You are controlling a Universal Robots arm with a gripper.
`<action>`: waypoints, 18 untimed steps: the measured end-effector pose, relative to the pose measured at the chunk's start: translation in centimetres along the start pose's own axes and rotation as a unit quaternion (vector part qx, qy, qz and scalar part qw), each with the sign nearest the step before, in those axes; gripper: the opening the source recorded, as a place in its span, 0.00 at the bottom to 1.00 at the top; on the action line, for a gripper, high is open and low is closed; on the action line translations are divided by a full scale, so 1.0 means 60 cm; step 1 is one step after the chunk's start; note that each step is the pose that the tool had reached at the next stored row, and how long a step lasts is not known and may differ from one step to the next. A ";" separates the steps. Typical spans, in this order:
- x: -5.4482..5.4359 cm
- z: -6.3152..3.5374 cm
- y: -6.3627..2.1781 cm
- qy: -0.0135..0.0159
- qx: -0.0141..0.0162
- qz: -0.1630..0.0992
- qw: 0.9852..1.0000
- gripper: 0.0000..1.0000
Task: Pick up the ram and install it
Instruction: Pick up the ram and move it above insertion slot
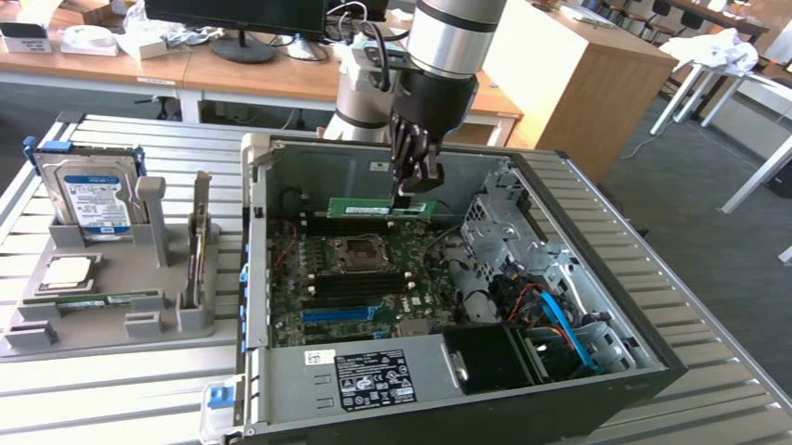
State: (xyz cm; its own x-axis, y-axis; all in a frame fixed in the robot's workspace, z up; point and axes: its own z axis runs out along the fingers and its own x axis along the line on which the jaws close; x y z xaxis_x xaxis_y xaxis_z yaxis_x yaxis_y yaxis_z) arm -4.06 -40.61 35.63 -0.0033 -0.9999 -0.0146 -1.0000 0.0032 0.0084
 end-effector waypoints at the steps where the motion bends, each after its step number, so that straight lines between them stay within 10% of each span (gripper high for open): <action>1: 0.000 0.000 0.000 0.000 0.000 0.000 1.000 0.12; 18: 0.000 0.012 0.000 0.000 0.000 0.000 1.000 0.12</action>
State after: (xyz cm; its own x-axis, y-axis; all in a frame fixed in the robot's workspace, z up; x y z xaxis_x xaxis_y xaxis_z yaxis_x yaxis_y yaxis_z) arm -4.06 -40.61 34.93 -0.0033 -0.9999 -0.0145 -1.0000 0.0032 0.0085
